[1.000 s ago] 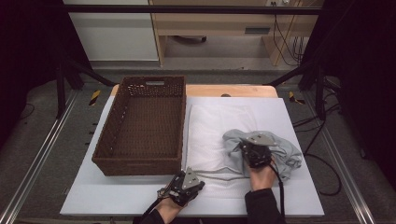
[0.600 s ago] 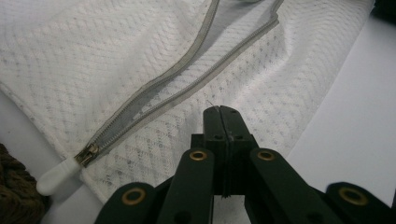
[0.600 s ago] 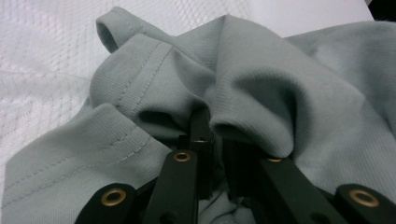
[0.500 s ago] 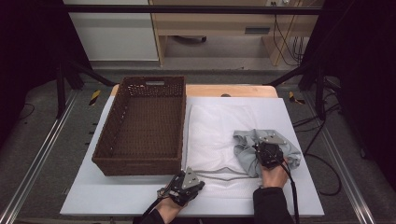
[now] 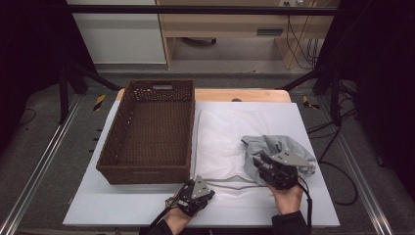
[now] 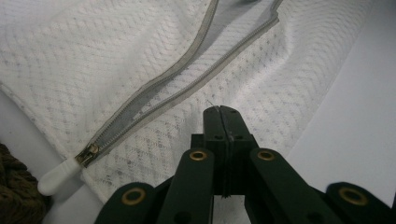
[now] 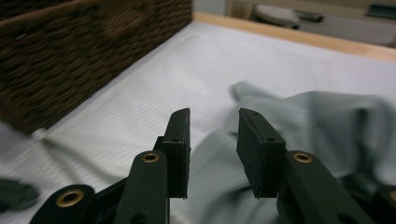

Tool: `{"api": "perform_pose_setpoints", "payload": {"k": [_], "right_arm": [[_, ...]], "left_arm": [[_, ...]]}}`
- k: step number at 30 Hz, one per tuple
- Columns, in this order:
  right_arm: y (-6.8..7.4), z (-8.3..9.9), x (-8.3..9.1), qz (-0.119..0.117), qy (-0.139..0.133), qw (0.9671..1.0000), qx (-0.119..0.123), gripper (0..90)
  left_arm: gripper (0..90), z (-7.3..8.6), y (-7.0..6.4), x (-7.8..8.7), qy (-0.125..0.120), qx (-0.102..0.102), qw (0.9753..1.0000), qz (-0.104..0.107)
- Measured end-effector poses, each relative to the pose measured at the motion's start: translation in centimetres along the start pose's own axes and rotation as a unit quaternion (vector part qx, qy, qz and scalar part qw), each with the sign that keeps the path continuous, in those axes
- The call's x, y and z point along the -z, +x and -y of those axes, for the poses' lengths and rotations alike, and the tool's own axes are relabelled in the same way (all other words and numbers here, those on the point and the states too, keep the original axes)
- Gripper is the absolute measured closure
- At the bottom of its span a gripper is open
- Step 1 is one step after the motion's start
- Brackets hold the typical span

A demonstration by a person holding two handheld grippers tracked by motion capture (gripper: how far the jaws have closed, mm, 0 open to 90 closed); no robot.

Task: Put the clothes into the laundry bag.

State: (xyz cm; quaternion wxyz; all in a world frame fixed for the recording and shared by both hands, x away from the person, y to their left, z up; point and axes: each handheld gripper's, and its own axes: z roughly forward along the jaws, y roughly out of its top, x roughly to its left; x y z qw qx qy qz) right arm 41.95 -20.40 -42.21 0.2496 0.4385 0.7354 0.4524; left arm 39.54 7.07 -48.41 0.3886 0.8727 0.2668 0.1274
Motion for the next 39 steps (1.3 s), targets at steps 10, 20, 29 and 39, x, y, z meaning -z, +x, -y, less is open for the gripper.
{"api": "perform_pose_setpoints", "payload": {"k": [10, 20, 29, 39], "right_arm": [[2.2, 4.2, -3.5, -0.046, 0.091, 0.9947, 0.016, 65.8], [2.2, 5.0, -4.6, -0.035, 0.103, 0.9936, 0.031, 74.4], [2.0, 4.7, -4.8, -0.022, 0.109, 0.9931, 0.036, 88.5], [1.5, 3.5, -3.4, -0.027, 0.079, 0.9961, 0.03, 89.1]], "left_arm": [[89.2, 0.0, -0.1, 0.0, 0.001, -0.005, 1.0, -0.003], [88.9, -0.1, -0.2, 0.0, 0.003, -0.007, 1.0, -0.004], [88.0, -0.2, -0.1, 0.0, 0.005, -0.005, 1.0, -0.001], [83.1, -0.5, 0.2, 0.5, -0.001, 0.003, 1.0, -0.001]]}}
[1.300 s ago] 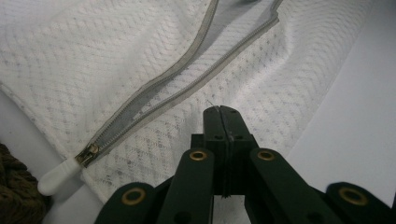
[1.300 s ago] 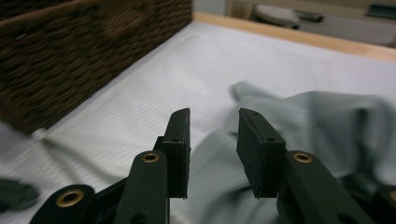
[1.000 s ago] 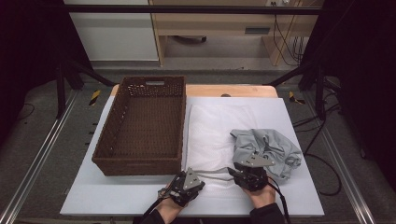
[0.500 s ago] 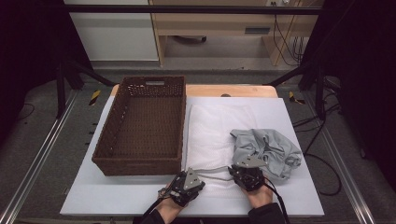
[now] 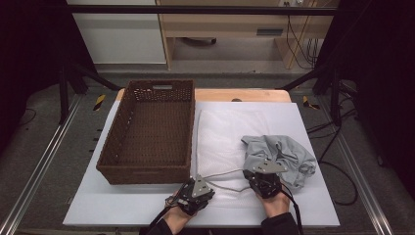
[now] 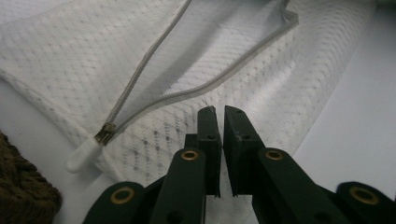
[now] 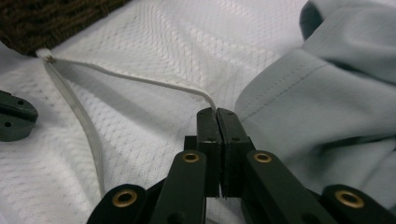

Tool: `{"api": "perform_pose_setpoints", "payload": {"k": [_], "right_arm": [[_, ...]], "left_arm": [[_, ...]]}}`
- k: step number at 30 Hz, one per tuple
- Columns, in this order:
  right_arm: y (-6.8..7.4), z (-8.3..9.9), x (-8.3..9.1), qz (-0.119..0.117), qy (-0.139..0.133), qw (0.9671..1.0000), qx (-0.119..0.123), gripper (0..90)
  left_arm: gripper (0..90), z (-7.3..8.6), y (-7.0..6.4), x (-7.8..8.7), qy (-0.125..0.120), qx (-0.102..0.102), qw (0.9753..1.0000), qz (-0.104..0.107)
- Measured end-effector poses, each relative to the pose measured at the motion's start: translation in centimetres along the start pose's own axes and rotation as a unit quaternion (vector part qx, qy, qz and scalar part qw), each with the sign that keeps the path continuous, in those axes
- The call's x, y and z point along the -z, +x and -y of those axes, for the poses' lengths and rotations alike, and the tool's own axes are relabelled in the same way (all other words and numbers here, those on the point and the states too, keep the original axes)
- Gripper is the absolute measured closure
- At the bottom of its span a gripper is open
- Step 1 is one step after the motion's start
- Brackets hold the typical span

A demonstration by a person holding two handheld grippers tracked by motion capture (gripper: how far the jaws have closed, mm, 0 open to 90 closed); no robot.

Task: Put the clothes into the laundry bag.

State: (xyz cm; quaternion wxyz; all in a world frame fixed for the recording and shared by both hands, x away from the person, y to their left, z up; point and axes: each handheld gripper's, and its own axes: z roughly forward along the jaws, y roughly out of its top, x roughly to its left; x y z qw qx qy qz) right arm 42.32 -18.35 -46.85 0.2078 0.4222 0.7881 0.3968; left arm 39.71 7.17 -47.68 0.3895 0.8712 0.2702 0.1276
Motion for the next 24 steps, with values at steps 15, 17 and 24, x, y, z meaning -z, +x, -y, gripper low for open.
{"api": "perform_pose_setpoints", "payload": {"k": [15, 17, 24], "right_arm": [[-0.6, -0.5, 0.7, -0.007, -0.016, 0.9998, -0.002, 89.1], [-0.6, -0.5, 0.8, -0.007, -0.017, 0.9998, -0.007, 88.9], [-0.6, -0.4, 0.9, -0.01, -0.02, 0.9997, -0.004, 88.8]], "left_arm": [[57.8, -5.6, 0.2, -1.2, -0.035, -0.028, 0.998, -0.046], [57.6, -6.2, 0.4, -2.2, -0.024, -0.025, 0.9984, -0.044], [65.7, -6.5, 0.4, -4.5, 0.001, -0.041, 0.998, -0.048]]}}
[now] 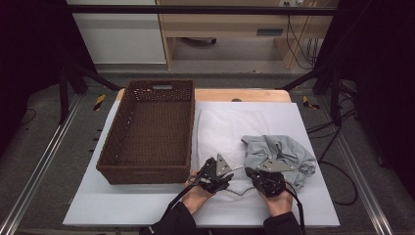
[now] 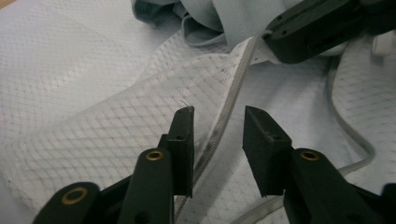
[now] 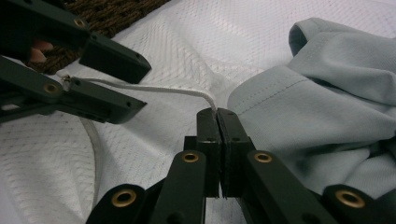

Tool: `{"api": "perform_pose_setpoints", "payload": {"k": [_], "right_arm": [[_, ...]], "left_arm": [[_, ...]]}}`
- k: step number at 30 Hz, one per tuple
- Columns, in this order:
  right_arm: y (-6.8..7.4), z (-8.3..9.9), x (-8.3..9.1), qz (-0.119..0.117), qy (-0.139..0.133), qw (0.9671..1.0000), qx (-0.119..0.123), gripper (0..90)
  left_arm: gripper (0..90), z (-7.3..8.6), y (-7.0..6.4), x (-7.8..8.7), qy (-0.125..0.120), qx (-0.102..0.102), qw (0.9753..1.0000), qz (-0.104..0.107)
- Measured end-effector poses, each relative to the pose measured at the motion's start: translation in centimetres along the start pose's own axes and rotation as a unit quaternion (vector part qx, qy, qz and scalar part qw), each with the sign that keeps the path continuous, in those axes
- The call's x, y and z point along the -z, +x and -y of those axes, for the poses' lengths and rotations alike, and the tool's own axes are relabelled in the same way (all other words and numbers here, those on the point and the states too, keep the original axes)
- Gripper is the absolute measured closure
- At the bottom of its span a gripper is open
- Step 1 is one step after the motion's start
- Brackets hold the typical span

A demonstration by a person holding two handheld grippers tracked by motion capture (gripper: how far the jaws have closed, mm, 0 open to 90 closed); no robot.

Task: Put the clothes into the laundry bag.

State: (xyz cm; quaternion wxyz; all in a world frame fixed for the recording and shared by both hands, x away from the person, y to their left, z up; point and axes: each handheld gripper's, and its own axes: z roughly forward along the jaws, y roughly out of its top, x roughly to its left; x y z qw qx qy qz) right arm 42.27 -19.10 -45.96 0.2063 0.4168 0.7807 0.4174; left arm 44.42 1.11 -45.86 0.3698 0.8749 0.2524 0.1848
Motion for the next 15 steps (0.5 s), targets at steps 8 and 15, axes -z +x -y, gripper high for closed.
{"api": "perform_pose_setpoints", "payload": {"k": [8, 15], "right_arm": [[0.3, 0.2, -0.1, -0.006, 0.008, 0.9999, 0.004, 87.9], [0.4, 0.2, 0.1, -0.016, 0.004, 0.9999, 0.002, 65.2]], "left_arm": [[87.3, 0.4, 0.7, 0.3, 0.013, 0.016, 0.9996, 0.019], [87.9, 0.8, 0.8, 1.4, 0.01, 0.024, 0.9994, 0.024]]}}
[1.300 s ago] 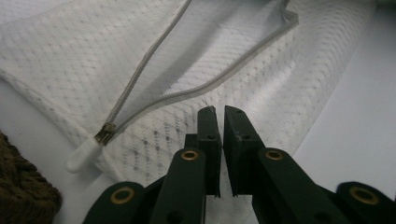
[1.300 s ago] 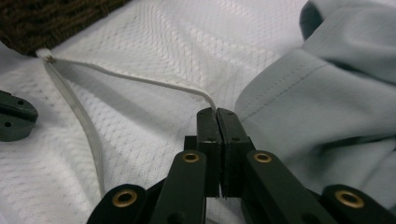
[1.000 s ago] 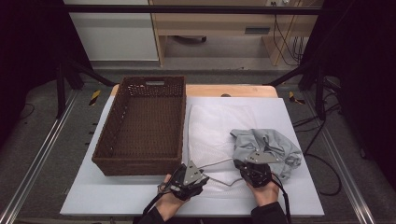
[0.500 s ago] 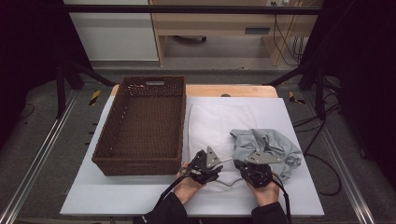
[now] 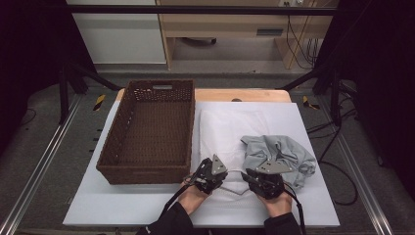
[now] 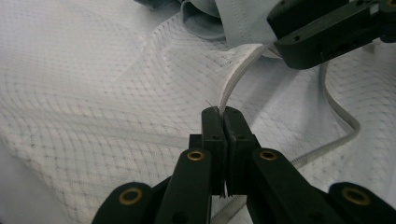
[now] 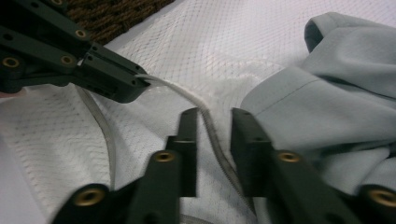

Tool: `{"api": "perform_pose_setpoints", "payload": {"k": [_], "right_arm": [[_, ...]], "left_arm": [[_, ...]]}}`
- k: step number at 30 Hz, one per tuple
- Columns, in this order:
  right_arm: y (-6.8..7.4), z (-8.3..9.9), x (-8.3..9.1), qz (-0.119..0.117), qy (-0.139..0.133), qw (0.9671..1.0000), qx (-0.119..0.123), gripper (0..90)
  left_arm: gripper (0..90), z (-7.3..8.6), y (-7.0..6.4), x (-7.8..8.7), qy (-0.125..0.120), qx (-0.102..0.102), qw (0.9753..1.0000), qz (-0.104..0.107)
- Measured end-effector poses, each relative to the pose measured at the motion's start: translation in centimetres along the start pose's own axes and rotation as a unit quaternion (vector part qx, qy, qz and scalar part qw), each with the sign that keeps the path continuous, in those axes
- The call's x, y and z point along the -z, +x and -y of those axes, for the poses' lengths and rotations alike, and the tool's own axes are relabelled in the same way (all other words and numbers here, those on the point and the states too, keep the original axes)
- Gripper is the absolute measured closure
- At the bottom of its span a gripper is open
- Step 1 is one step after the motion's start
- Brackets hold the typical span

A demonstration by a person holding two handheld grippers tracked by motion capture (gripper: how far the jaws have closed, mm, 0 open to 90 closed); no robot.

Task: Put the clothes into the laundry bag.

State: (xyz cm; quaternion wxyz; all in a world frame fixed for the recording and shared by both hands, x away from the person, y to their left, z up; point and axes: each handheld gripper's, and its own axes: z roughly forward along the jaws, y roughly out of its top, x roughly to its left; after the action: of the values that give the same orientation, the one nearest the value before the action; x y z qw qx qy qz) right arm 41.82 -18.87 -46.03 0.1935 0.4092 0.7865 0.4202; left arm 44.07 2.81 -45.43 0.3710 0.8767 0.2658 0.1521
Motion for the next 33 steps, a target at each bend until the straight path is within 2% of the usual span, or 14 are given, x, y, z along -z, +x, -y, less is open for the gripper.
{"api": "perform_pose_setpoints", "payload": {"k": [2, 5, 6, 8, 9, 10, 13, 19, 23, 25, 27, 29, 33], "right_arm": [[-0.1, 0.1, 0.4, 0.011, -0.013, 0.9998, 0.005, 56.9], [-0.5, 0.1, 1.3, 0.026, -0.027, 0.9993, 0.01, 47.4], [-0.8, 0.2, 1.6, 0.035, -0.028, 0.999, 0.003, 44.0], [-1.5, 0.3, 2.0, 0.044, -0.025, 0.9986, -0.016, 42.3], [-2.0, 0.5, 2.2, 0.055, -0.023, 0.998, -0.022, 41.8], [-2.4, 0.6, 2.2, 0.066, -0.018, 0.9973, -0.028, 41.6], [-3.2, 0.8, 1.9, 0.073, -0.002, 0.9961, -0.049, 43.2], [-3.2, 1.3, -0.3, 0.084, 0.03, 0.9955, -0.031, 43.4], [-3.5, 1.7, -0.5, 0.084, 0.031, 0.9948, -0.048, 49.5], [-3.7, 2.2, -0.4, 0.086, 0.022, 0.9945, -0.055, 53.8], [-3.6, 2.6, -0.4, 0.09, 0.014, 0.9942, -0.057, 54.3], [-3.4, 2.6, -0.5, 0.102, 0.02, 0.994, -0.036, 56.1], [-3.2, 2.6, -0.6, 0.114, 0.023, 0.9928, -0.028, 58.3]], "left_arm": [[87.9, 0.2, 0.0, 0.3, -0.001, 0.001, 1.0, -0.002], [87.9, 0.6, 0.0, 0.5, -0.009, 0.01, 0.9999, 0.006], [87.8, 0.6, -0.1, 0.5, -0.007, 0.007, 0.9999, 0.004], [87.8, 0.7, -0.2, 0.5, -0.009, 0.003, 1.0, 0.004], [87.8, 0.8, -0.2, 0.5, -0.009, 0.003, 0.9999, 0.004], [87.8, 0.8, -0.3, 0.5, -0.01, 0.003, 0.9999, 0.003], [87.8, 0.9, -0.2, 0.5, -0.011, 0.006, 0.9999, 0.005], [87.7, 1.1, -0.3, 0.4, -0.009, 0.009, 0.9999, 0.007], [87.7, 1.1, -0.2, 0.4, -0.008, 0.008, 0.9999, 0.007], [87.7, 1.1, -0.3, 0.4, -0.007, 0.009, 0.9999, 0.006], [87.7, 1.1, -0.3, 0.3, -0.009, 0.009, 0.9999, 0.006], [87.7, 1.1, -0.4, 0.3, -0.01, 0.009, 0.9999, 0.006], [87.7, 1.1, -0.4, 0.4, -0.011, 0.009, 0.9999, 0.008]]}}
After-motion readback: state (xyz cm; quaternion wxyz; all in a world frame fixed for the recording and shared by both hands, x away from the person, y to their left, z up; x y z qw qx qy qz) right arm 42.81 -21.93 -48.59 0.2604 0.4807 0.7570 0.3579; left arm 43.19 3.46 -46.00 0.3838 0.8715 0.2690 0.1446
